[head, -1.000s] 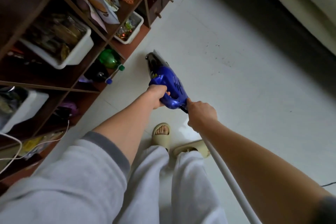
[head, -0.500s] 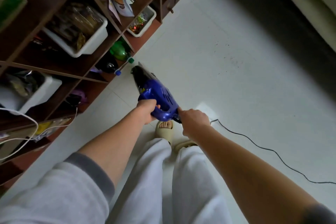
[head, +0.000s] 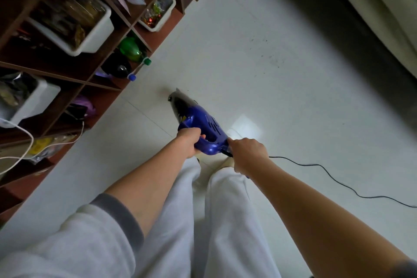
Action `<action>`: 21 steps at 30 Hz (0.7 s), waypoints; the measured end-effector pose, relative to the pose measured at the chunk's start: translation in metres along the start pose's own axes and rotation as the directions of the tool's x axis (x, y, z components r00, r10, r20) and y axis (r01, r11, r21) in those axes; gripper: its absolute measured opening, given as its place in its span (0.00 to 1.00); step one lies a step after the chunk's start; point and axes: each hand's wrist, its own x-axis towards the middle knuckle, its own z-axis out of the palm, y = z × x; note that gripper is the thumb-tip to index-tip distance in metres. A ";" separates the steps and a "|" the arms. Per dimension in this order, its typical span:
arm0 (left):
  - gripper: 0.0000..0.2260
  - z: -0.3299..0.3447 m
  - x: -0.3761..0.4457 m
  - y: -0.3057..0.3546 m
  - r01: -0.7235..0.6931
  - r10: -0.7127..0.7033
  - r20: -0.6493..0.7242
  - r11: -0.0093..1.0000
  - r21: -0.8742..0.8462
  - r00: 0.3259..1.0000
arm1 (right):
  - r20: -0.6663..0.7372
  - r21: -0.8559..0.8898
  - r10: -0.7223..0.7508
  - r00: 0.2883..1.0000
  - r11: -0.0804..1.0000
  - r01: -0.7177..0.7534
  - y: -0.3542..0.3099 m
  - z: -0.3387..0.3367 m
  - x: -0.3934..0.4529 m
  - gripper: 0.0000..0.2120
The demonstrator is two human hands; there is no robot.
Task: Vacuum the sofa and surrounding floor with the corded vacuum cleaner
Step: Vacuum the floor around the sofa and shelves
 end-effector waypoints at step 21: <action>0.20 0.016 0.000 -0.038 -0.027 0.021 -0.071 0.996 -0.083 0.997 | -0.016 -0.041 -0.086 0.996 0.995 0.086 0.028 0.024 -0.001 0.17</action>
